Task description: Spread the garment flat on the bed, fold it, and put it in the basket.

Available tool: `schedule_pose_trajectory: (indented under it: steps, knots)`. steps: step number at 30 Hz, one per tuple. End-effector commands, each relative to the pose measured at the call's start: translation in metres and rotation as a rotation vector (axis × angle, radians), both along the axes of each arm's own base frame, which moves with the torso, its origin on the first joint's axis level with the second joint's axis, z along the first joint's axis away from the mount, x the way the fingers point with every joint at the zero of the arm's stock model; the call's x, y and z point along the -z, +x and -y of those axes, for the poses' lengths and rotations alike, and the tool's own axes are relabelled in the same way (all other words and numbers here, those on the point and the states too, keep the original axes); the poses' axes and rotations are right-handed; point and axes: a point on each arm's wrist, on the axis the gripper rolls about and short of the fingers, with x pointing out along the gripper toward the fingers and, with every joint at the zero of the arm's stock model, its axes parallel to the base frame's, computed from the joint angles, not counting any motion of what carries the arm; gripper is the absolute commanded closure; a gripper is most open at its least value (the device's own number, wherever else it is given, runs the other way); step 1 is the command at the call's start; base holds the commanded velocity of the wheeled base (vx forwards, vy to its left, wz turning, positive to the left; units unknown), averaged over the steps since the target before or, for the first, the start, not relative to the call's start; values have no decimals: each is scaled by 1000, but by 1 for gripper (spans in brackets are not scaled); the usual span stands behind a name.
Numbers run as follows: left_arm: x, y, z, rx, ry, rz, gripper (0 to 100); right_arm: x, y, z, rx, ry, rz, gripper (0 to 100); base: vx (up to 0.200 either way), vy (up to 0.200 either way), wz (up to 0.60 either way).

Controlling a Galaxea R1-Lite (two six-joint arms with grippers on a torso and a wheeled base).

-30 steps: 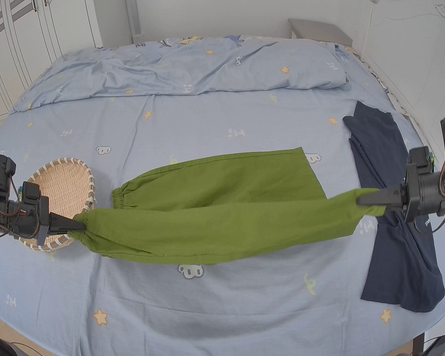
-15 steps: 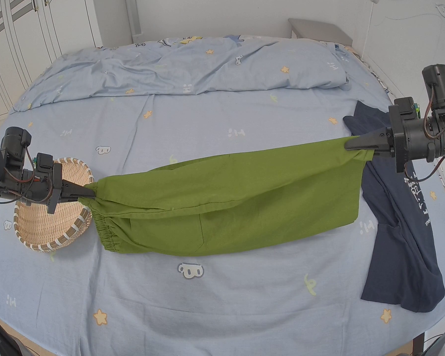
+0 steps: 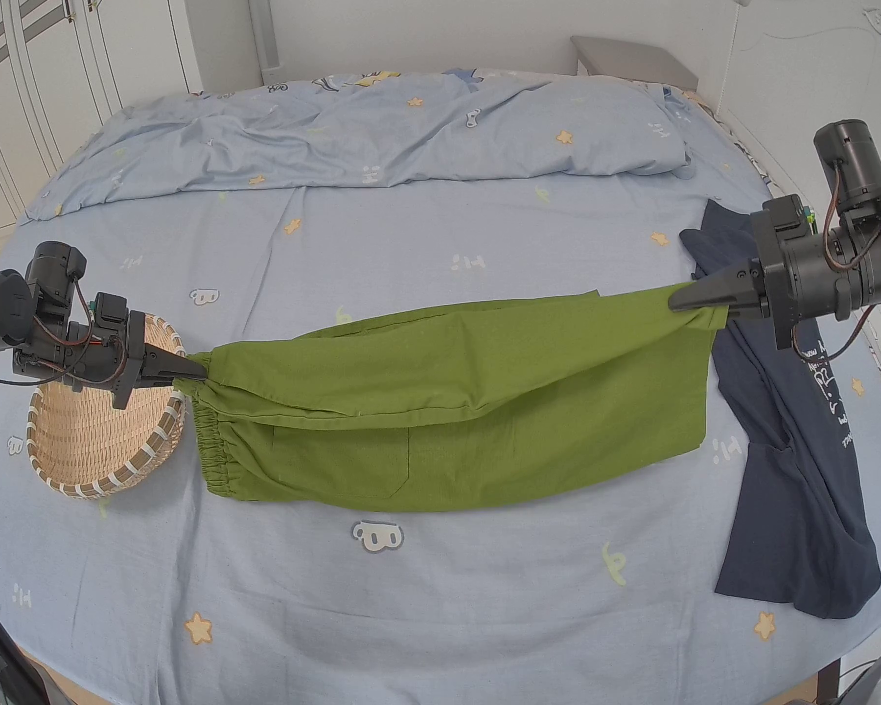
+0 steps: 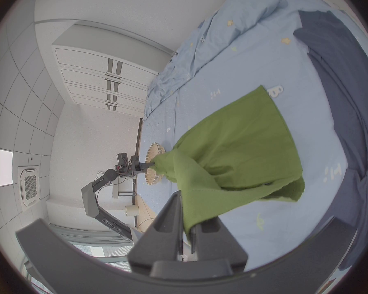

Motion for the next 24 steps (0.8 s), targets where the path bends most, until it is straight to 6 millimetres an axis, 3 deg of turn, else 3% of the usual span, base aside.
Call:
schedule_pose_trajectory:
  steps: [1,10,16,24]
  knots:
    - [5,3,-1,1,-2,-12,100,0,-29,-2,-34,-1,-5,100,0,0,0]
    - [5,3,-1,1,-2,-14,100,9,-77,1,-76,-6,-26,100,0,0,0]
    - [5,2,0,4,0,-13,100,14,-85,1,-86,-8,-42,100,0,0,0]
    - [5,2,1,7,-1,-12,100,15,-81,2,-75,-8,-31,100,0,0,0]
